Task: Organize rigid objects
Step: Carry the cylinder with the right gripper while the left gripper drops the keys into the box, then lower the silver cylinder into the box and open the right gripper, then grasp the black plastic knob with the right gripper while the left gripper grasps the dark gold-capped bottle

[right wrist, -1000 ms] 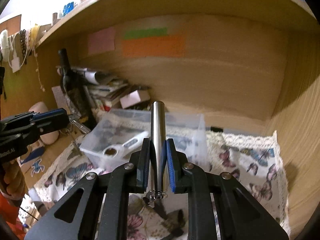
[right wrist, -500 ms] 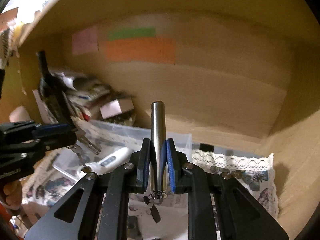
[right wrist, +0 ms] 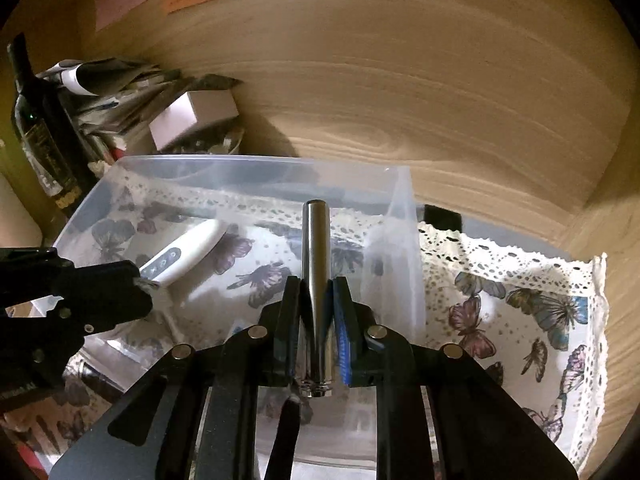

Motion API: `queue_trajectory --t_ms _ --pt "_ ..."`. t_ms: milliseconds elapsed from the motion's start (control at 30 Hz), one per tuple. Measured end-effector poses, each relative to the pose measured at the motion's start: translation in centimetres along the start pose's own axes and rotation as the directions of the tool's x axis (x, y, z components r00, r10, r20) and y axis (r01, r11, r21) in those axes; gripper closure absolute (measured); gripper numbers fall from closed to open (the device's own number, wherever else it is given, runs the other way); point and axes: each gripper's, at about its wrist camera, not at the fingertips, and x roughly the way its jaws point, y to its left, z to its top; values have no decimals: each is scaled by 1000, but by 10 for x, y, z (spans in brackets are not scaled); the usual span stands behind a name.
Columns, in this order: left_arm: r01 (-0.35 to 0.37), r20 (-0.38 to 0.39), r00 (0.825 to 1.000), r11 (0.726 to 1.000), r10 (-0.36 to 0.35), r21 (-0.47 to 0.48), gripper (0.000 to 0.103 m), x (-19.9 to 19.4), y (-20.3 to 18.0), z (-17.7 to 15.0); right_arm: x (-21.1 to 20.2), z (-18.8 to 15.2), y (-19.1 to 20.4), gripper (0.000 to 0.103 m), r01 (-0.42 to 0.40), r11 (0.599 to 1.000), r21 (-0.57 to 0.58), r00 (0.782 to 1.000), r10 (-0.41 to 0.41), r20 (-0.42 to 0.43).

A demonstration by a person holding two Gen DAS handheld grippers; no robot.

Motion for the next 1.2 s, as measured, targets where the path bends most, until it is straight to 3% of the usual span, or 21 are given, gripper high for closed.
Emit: queue_trajectory --t_ms 333,400,500,667,933,1200 --pt "-16 87 996 1000 17 -2 83 -46 0 4 -54 3 10 87 10 1000 -22 994 -8 110" --pt "-27 107 994 1000 27 -2 79 -59 1 3 -67 2 12 85 16 1000 -25 991 -12 137" --pt "-25 148 989 1000 24 4 63 -80 4 -3 -84 -3 17 79 24 999 -32 985 -18 173" --pt "-71 195 978 997 70 1 51 -107 11 -16 -110 -15 19 72 52 998 -25 977 -46 209" --pt "-105 110 988 994 105 -4 49 -100 24 -48 -120 -50 17 69 85 996 -5 982 -83 170" --pt "-86 -26 996 994 87 63 49 -69 11 -77 -105 -82 12 69 74 996 40 993 -78 93"
